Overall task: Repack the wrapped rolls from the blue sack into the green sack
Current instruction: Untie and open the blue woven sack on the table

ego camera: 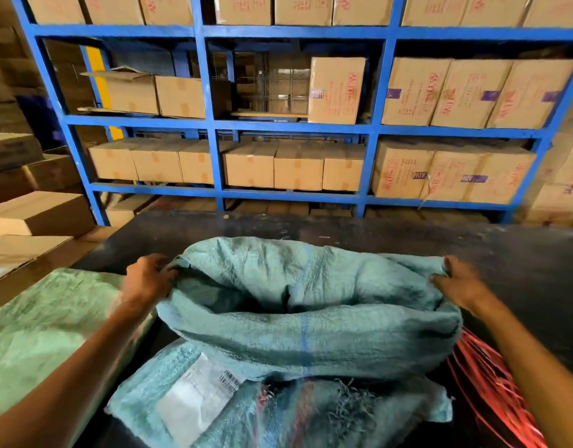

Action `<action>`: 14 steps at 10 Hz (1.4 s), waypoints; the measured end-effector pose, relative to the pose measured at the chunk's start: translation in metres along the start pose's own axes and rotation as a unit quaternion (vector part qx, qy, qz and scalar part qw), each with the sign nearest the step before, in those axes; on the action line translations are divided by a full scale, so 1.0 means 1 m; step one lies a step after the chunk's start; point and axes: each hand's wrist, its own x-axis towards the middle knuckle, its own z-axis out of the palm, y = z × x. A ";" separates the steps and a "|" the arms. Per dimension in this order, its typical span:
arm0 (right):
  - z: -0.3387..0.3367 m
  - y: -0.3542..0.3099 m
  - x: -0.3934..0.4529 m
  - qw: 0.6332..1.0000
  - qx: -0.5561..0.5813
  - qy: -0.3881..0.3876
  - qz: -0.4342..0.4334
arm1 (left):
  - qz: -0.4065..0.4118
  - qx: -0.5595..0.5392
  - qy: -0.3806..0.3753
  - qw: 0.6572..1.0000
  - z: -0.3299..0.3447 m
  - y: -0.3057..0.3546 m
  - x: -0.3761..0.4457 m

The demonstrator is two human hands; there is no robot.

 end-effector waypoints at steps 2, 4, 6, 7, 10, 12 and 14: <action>-0.010 -0.004 0.002 0.954 0.278 -0.061 0.095 | -0.254 -0.365 -0.151 0.883 -0.010 0.020 -0.004; -0.043 0.026 0.001 0.902 0.393 -0.147 0.106 | -0.301 -0.417 -0.137 0.847 -0.013 0.010 0.004; -0.048 0.024 -0.014 0.954 0.176 -0.240 0.026 | -0.217 -0.376 -0.149 0.889 -0.005 0.001 0.006; -0.031 0.023 -0.009 0.993 0.044 -0.113 -0.009 | -0.139 -0.284 -0.101 0.943 0.006 -0.004 0.006; 0.008 -0.005 -0.005 0.997 0.033 0.070 0.016 | 0.032 -0.102 0.012 0.994 0.013 0.032 -0.024; -0.013 -0.025 -0.005 0.925 0.335 -0.086 0.157 | -0.226 -0.411 -0.228 0.854 0.011 0.052 -0.036; -0.044 -0.026 0.000 0.920 0.364 -0.044 0.141 | -0.096 -0.424 -0.302 0.848 0.010 0.050 -0.047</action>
